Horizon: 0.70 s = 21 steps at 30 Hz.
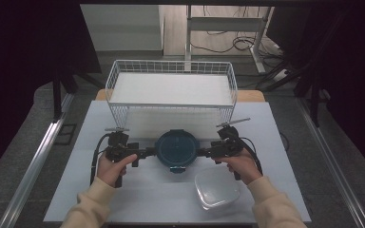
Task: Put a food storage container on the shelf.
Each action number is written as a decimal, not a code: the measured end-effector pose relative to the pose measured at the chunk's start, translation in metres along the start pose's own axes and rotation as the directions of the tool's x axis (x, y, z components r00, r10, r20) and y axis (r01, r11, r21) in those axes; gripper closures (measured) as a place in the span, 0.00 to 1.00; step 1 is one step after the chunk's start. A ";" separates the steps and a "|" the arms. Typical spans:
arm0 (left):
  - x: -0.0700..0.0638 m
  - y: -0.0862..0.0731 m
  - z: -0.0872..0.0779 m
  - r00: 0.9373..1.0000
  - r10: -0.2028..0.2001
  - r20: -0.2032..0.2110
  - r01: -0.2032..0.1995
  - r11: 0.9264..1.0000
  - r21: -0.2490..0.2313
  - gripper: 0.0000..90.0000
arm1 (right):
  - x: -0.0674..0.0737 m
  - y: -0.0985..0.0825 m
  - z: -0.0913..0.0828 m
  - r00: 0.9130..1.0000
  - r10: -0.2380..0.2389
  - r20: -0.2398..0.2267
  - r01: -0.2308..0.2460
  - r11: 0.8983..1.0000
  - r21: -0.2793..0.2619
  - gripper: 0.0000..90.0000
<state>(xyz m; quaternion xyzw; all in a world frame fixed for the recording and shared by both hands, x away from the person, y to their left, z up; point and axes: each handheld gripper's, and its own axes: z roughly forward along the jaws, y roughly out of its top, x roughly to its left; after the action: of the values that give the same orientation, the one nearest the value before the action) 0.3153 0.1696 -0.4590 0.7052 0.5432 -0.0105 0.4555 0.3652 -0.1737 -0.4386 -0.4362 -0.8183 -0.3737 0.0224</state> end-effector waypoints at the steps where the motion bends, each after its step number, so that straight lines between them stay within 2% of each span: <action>1: 0.001 0.001 0.003 1.000 -0.003 0.005 0.003 1.000 0.006 0.13 | -0.001 0.001 0.003 1.000 0.006 0.002 -0.006 1.000 0.004 0.19; 5: 0.006 0.005 0.016 0.999 -0.027 0.036 0.025 0.999 0.035 0.16 | -0.008 0.005 0.014 0.999 0.049 -0.006 -0.049 0.998 0.028 0.19; 9: 0.009 0.006 0.023 0.997 -0.050 0.050 0.048 0.998 0.051 0.16 | -0.011 0.007 0.023 0.997 0.071 -0.009 -0.071 0.996 0.053 0.19; 13: 0.015 0.009 0.033 0.993 -0.098 0.066 0.093 0.993 0.067 0.16 | -0.013 0.008 0.029 0.995 0.097 -0.027 -0.095 0.993 0.066 0.18; 14: 0.016 0.009 0.034 0.991 -0.114 0.066 0.110 0.992 0.068 0.15 | -0.014 0.008 0.030 0.993 0.109 -0.034 -0.106 0.992 0.068 0.18; 21: 0.023 0.010 0.044 0.988 -0.141 0.068 0.134 0.986 0.094 0.13 | -0.017 0.011 0.039 0.988 0.143 -0.057 -0.138 0.987 0.086 0.18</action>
<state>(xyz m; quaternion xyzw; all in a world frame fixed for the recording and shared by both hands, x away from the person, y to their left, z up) 0.3537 0.1585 -0.4897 0.6847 0.5723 -0.0923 0.4417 0.3947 -0.1573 -0.4666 -0.4796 -0.7989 -0.3510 0.0923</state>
